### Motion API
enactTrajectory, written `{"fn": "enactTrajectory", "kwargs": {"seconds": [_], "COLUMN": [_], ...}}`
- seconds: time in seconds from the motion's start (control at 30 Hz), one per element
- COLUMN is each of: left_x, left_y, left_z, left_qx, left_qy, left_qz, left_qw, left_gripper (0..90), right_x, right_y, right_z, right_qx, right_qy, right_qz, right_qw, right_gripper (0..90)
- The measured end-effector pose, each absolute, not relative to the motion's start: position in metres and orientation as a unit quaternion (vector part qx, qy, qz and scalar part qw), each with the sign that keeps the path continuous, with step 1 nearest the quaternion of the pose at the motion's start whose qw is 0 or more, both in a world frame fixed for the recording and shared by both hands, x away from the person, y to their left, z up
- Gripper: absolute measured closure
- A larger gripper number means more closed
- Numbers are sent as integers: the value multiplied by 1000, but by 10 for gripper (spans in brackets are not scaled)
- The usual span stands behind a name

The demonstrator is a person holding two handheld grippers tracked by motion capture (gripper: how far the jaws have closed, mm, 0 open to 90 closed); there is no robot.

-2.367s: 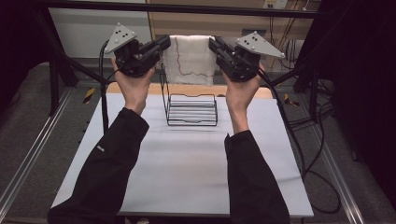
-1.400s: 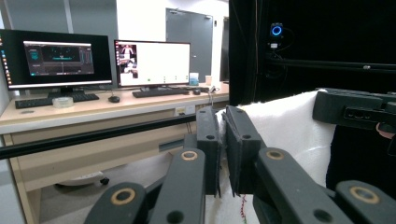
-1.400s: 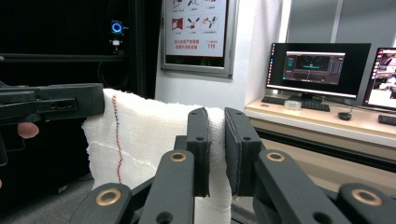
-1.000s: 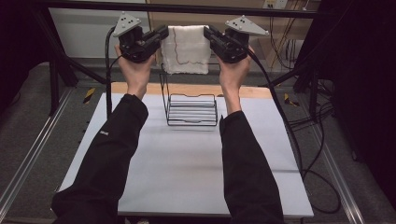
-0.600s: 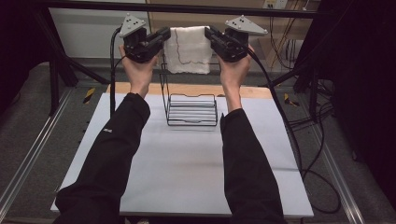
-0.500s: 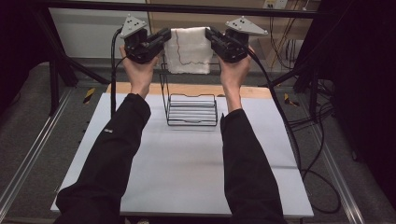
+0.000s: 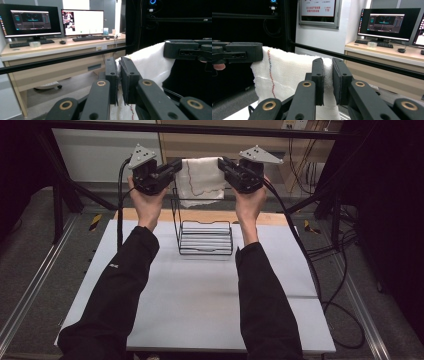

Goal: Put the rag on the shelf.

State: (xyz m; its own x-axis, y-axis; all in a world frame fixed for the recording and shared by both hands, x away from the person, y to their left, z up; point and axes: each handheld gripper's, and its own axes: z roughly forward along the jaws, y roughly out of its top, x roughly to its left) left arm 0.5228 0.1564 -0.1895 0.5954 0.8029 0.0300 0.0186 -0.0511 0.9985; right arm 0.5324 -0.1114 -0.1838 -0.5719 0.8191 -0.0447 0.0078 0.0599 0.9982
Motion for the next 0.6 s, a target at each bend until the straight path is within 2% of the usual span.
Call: {"fn": "enactTrajectory", "kwargs": {"seconds": [0.6], "left_x": [517], "left_y": [150], "left_z": [-206], "left_qx": [663], "left_qy": [313], "left_qz": [304], "left_qw": [608], "left_gripper": [842], "right_x": [519], "right_y": [-119], "right_z": [-201], "right_qx": [325], "right_qy": [658], "right_qz": [597], "right_qw": [325], "right_gripper": [803]}}
